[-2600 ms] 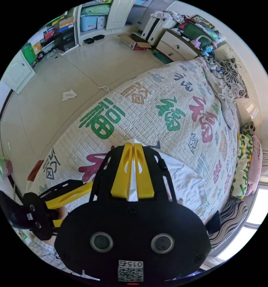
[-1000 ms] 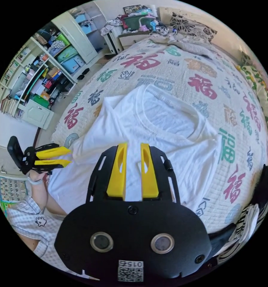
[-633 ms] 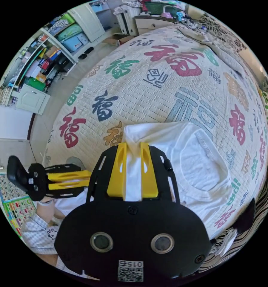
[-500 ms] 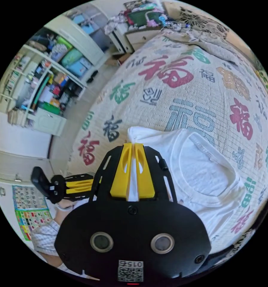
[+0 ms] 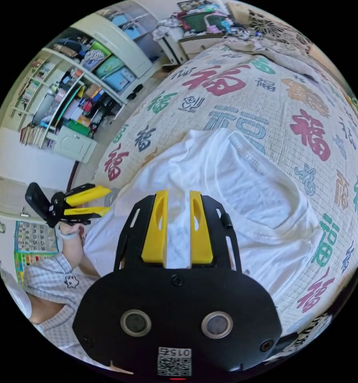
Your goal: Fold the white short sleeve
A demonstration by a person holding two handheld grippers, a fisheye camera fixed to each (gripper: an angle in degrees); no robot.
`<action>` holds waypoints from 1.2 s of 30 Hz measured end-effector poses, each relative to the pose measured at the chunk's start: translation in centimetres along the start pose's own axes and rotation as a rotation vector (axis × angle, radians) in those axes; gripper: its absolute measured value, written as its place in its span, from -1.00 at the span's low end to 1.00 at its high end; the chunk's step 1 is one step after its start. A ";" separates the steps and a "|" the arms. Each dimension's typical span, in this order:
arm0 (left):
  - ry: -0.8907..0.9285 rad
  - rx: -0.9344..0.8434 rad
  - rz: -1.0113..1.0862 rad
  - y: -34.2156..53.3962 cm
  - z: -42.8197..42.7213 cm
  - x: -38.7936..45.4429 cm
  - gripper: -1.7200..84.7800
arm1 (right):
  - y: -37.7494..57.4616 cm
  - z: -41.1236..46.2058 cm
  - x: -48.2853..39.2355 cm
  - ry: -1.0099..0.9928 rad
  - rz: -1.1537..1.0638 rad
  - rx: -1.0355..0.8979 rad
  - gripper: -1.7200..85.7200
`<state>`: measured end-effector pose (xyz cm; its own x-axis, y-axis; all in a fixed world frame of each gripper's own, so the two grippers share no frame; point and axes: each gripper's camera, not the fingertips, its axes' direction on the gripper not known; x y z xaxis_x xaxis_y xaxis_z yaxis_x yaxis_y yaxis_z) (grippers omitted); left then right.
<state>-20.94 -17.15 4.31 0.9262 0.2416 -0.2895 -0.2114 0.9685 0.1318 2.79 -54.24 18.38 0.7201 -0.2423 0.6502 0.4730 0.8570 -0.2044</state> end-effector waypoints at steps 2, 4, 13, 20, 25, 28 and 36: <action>-0.031 -0.038 0.034 -0.5 1.7 0.5 -0.88 | 0.3 0.5 -0.4 0.079 -0.007 -0.049 -0.93; 0.069 -0.075 0.019 -0.7 2.8 -0.2 -0.94 | 1.2 0.2 -0.7 0.095 -0.027 -0.087 -0.97; 0.165 -0.084 -0.031 -0.3 3.1 -0.7 -0.88 | 5.6 -0.9 2.2 0.093 0.047 -0.051 -0.89; 0.130 -0.088 0.009 -0.2 3.3 -0.1 -0.83 | 6.7 -0.5 1.8 -0.044 -0.056 -0.019 -0.84; 0.124 -0.019 -0.006 0.3 2.1 -0.2 -0.94 | 8.4 -3.1 2.1 -0.147 -0.043 0.008 -0.98; 0.174 0.035 -0.025 0.4 1.1 -0.8 -0.95 | 9.7 -4.7 2.6 -0.074 -0.039 0.046 -0.98; 0.163 -0.054 -0.024 0.3 3.3 -0.9 -0.88 | 11.2 -3.6 2.6 -0.066 -0.072 0.063 -0.78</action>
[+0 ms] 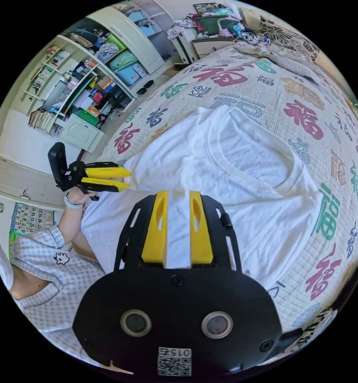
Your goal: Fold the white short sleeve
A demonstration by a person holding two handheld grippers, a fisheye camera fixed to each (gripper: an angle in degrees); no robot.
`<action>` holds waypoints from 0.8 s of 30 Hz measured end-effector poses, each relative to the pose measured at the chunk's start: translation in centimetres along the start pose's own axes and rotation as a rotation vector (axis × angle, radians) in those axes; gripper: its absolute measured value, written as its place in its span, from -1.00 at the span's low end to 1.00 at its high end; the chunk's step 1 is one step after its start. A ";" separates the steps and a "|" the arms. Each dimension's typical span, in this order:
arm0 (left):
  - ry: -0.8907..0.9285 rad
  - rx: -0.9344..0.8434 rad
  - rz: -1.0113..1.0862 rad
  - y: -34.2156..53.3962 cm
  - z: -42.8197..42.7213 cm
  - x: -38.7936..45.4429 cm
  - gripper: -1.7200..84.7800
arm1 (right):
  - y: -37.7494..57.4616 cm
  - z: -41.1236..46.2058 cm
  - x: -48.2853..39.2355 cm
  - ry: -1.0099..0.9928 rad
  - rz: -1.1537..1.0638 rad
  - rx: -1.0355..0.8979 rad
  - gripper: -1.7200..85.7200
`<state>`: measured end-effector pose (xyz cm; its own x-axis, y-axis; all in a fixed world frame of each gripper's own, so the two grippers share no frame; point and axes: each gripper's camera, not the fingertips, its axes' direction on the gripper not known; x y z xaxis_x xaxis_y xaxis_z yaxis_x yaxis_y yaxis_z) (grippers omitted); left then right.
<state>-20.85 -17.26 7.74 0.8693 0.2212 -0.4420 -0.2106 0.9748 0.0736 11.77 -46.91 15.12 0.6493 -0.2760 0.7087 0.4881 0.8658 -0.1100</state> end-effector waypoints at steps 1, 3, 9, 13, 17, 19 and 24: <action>-0.021 0.007 0.005 -0.2 -0.1 0.0 -0.91 | 0.0 0.3 -0.2 0.007 -0.010 -0.026 -0.80; -0.011 -0.016 0.017 -0.7 -0.1 -0.1 -0.96 | 0.1 0.6 -0.6 0.063 0.007 -0.054 -0.88; 0.035 0.054 0.031 -0.5 -2.5 -0.2 -0.98 | 2.2 -3.0 -1.0 -0.074 0.075 -0.040 -0.94; 0.035 -0.082 0.003 -0.4 0.0 -1.3 -0.96 | 3.4 -1.6 0.4 0.024 0.144 -0.221 -0.90; 0.047 0.012 -0.002 0.3 -2.6 -1.7 -0.92 | 4.8 -3.8 0.0 0.106 0.135 -0.165 -0.85; 0.034 0.072 -0.005 -0.1 -4.2 -2.1 -0.88 | 4.9 -5.8 -1.2 0.104 0.088 -0.034 -0.84; -0.073 -0.110 0.063 -1.6 -1.1 -1.8 -0.86 | 4.0 -2.7 -3.2 0.185 0.034 -0.176 -0.90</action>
<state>-22.57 -19.21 7.40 0.8819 0.2878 -0.3735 -0.3105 0.9506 -0.0008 13.20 -43.69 10.54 0.7548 -0.3336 0.5647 0.5478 0.7942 -0.2630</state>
